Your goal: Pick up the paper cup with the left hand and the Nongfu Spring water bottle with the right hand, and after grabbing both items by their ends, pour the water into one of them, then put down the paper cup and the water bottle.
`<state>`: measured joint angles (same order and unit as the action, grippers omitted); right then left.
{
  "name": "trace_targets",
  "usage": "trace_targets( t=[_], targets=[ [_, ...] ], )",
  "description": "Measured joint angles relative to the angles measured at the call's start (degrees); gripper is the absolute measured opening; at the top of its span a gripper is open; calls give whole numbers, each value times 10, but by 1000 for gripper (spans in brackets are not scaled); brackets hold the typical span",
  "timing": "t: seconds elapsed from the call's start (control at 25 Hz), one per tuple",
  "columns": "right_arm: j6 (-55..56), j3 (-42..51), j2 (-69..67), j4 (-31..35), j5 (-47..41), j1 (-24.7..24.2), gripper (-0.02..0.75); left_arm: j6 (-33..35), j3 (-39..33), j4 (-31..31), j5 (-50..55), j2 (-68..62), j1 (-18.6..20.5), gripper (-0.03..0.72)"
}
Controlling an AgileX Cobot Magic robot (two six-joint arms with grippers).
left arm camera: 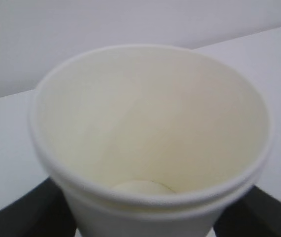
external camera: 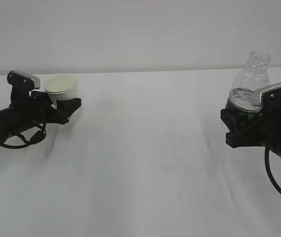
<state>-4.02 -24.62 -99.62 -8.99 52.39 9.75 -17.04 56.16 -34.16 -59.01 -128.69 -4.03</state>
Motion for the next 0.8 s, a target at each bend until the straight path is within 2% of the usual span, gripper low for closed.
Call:
trace_targets(
  t=[0.44, 0.8],
  targets=[
    [0, 0, 0, 0, 0, 0, 458, -2, -83, -82, -5, 76, 0, 526],
    [0, 0, 0, -3, 0, 0, 458, -53, -91, -186, -49, 79, 0, 525]
  ],
)
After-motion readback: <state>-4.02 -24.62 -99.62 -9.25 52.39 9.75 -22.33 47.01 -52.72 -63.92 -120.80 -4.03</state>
